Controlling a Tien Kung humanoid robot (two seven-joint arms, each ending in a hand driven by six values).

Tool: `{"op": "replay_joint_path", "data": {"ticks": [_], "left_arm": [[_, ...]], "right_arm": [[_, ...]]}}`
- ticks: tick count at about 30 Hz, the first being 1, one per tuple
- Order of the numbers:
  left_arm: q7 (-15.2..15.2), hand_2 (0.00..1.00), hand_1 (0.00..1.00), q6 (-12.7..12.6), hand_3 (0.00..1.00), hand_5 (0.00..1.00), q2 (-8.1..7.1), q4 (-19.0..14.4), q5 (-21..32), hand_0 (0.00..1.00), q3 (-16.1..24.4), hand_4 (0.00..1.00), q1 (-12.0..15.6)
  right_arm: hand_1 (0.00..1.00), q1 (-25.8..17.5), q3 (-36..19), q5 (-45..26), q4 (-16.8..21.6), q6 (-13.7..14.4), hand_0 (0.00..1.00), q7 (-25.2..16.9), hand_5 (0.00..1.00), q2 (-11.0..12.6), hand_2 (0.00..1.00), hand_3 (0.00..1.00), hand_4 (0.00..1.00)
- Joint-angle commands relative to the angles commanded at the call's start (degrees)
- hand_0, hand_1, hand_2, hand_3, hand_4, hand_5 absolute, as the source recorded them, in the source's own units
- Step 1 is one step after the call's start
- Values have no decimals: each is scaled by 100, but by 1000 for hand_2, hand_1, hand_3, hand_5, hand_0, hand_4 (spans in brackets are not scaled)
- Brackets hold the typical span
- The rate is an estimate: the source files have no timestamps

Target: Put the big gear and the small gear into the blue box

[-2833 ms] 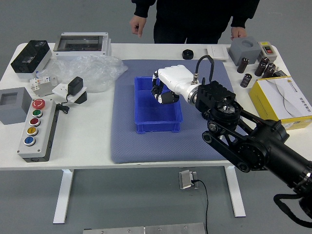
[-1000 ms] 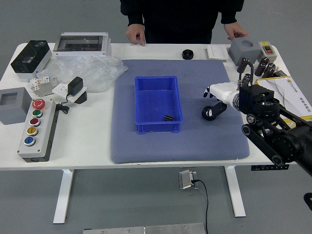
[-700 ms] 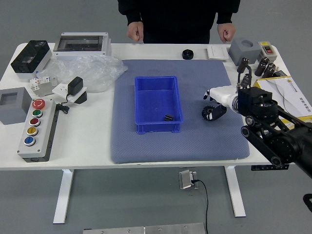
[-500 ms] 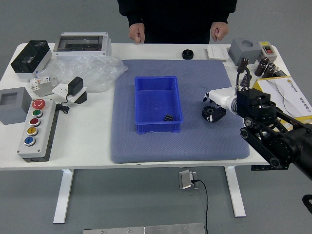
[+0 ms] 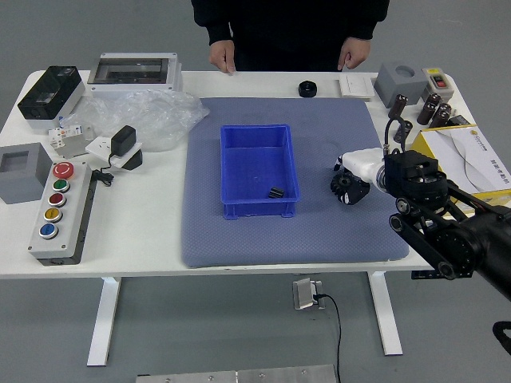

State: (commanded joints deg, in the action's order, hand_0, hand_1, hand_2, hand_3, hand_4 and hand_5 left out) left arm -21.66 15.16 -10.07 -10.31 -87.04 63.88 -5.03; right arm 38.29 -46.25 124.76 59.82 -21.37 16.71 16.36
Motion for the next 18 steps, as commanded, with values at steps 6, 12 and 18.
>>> {"op": "replay_joint_path", "data": {"ticks": [6, 12, 18], "left_arm": [[1, 834, 837, -2, 840, 392, 3, 0, 7, 854, -2, 761, 1], [1, 834, 837, -3, 840, 391, 3, 0, 8, 854, -1, 760, -1], [2, 834, 837, -4, 841, 392, 7, 0, 16, 854, -5, 761, -3]], "right_arm": [[564, -9, 57, 42, -53, 75, 618, 18, 255, -31, 618, 666, 734], [477, -22, 87, 78, -75, 247, 572, 32, 248, -56, 515, 576, 688], [436, -34, 86, 110, -109, 460, 531, 44, 222, -71, 473, 536, 600]]}}
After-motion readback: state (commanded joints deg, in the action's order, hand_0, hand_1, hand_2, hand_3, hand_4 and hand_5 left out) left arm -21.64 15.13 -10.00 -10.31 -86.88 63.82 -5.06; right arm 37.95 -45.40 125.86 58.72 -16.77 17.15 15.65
